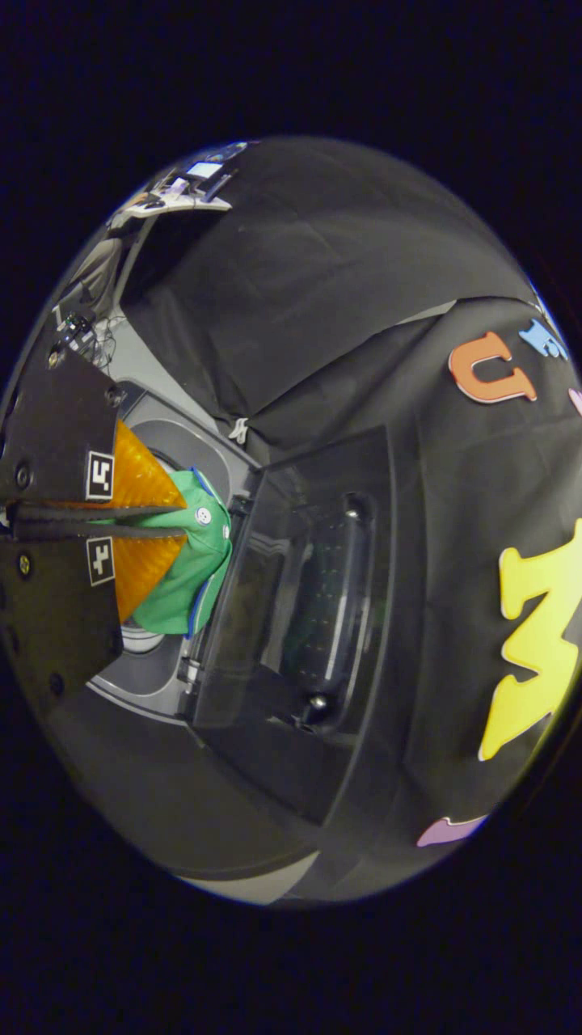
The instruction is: Put the clothes into the washing machine and then close the washing machine lid.
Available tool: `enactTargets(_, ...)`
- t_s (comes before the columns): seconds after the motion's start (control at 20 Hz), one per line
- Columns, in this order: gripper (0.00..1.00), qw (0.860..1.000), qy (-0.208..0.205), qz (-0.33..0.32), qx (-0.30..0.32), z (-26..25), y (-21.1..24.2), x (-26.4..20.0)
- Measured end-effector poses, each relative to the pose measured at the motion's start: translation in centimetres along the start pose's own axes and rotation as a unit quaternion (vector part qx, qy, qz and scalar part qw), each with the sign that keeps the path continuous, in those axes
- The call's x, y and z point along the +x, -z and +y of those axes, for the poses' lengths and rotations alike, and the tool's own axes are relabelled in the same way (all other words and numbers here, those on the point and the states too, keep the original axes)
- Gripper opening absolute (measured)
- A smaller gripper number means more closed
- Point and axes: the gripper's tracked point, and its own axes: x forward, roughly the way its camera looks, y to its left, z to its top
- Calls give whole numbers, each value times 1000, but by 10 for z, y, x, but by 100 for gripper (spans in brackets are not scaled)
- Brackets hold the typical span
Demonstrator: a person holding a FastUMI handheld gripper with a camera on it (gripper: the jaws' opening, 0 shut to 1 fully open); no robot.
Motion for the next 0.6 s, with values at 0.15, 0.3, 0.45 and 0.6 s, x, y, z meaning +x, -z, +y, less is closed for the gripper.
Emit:
enactTargets(0.15, 4, 999, 13, 36, 5, -8, 24, 24)
enactTargets(0.3, 4, 997, 31, 75, 11, -17, 47, 38)
enactTargets(0.45, 4, 994, 39, 100, 28, -21, 63, 49)
enactTargets(0.6, 4, 992, 47, 111, 43, -27, 67, 53)
